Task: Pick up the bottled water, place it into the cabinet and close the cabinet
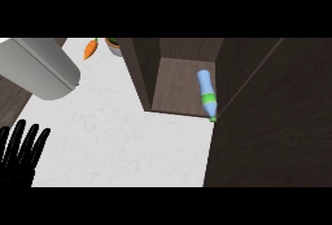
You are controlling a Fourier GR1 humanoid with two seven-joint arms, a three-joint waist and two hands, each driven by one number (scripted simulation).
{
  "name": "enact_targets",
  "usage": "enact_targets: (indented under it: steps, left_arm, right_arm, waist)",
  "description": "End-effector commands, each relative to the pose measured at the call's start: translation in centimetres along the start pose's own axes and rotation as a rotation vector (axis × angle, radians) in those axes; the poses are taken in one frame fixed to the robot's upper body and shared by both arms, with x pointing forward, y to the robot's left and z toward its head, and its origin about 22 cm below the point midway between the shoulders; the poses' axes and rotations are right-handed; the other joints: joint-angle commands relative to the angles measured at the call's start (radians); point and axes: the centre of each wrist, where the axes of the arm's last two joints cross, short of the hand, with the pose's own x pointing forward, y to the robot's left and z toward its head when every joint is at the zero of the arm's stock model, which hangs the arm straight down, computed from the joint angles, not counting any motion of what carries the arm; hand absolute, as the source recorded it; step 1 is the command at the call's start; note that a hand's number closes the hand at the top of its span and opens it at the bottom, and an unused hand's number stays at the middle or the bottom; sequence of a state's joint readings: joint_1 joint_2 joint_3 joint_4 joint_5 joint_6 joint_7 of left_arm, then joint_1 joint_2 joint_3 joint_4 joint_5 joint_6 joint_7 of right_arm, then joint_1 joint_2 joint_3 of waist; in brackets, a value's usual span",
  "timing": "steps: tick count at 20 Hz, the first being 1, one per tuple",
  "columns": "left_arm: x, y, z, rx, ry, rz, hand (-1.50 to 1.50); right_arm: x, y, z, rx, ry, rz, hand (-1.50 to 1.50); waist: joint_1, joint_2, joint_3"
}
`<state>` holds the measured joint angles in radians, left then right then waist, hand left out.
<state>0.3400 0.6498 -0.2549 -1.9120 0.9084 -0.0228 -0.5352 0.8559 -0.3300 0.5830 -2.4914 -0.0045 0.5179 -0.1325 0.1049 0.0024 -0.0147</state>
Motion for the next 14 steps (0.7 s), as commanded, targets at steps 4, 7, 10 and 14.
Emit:
enact_targets:
  steps: [4,7,10,14]
  left_arm:
    - [1.3,1.1,-0.5,-0.052,-0.005,0.000,-1.50]
    - [1.7,1.2,-0.4,-0.091,0.006,0.008,-1.50]
    - [2.0,1.0,-0.6,-0.114,0.016,0.011,-1.50]
    - [1.6,1.5,0.1,-0.116,0.043,0.010,-1.50]
  right_arm:
    - [1.7,1.6,-2.6,0.251,-0.053,0.000,1.50]
    - [1.4,1.4,-3.0,0.269,-0.043,0.002,1.50]
    - [1.0,0.9,-3.4,0.280,-0.006,0.046,1.50]
    - [1.0,0.2,-3.9,0.314,0.015,0.115,1.50]
  waist:
    - [0.058,0.022,-0.003]
    - [0.085,0.025,-0.005]
    - [0.109,0.030,-0.005]
    - [0.136,0.030,-0.010]
